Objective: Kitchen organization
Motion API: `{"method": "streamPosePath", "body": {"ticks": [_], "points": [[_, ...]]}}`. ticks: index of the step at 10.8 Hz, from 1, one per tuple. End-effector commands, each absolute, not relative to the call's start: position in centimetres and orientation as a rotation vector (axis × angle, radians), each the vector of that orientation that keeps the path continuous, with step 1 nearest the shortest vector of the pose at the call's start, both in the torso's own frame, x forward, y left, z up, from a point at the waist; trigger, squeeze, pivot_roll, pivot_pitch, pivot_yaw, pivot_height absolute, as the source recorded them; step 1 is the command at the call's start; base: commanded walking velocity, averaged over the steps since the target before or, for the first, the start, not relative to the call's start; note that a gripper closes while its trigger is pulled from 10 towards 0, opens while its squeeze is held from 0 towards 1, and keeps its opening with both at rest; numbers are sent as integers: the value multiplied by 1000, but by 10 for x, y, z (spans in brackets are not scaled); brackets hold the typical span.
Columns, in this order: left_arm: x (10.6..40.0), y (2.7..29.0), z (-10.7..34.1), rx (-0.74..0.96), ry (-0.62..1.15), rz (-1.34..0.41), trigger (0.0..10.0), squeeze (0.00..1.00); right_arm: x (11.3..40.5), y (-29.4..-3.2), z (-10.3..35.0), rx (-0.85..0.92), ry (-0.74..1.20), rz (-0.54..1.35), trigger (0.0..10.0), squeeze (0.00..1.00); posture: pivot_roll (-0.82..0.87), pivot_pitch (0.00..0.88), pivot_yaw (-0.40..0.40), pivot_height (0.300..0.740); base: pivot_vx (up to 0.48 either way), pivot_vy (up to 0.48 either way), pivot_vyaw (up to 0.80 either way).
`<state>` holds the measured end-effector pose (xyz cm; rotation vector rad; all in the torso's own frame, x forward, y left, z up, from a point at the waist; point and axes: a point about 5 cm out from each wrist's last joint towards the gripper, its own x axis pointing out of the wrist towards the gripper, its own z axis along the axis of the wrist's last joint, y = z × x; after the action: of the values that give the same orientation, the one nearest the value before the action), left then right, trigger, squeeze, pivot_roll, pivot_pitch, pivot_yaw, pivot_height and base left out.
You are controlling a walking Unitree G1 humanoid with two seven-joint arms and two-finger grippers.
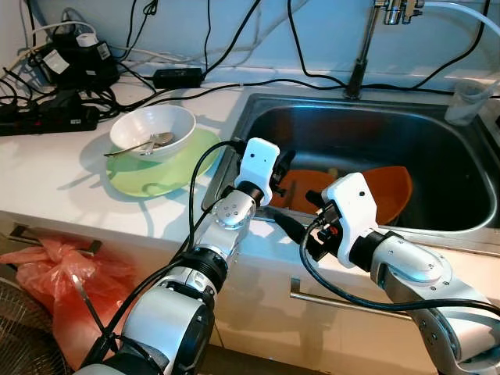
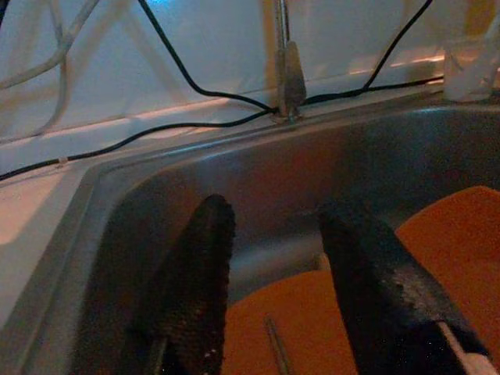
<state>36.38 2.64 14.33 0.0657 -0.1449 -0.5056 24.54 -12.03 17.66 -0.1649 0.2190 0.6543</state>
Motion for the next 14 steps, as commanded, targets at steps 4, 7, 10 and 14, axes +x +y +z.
{"method": "streamPosePath", "body": {"ticks": [4,7,10,14], "points": [[366,21,157,47,-191,-552,10000,1000,247,-119,177,-159,220,652,10000,0,-231,0,81,740,0,0,0],[371,24,177,77,-278,-572,10000,1000,252,-116,178,-154,201,651,10000,0,-198,0,87,740,0,0,0],[373,45,202,178,-437,-542,10000,1000,264,-110,180,-133,154,656,10000,0,-108,0,73,740,0,0,0],[370,85,207,190,-539,-412,10000,1000,278,-105,182,-132,109,653,10000,0,-80,0,77,740,0,0,0]]}}
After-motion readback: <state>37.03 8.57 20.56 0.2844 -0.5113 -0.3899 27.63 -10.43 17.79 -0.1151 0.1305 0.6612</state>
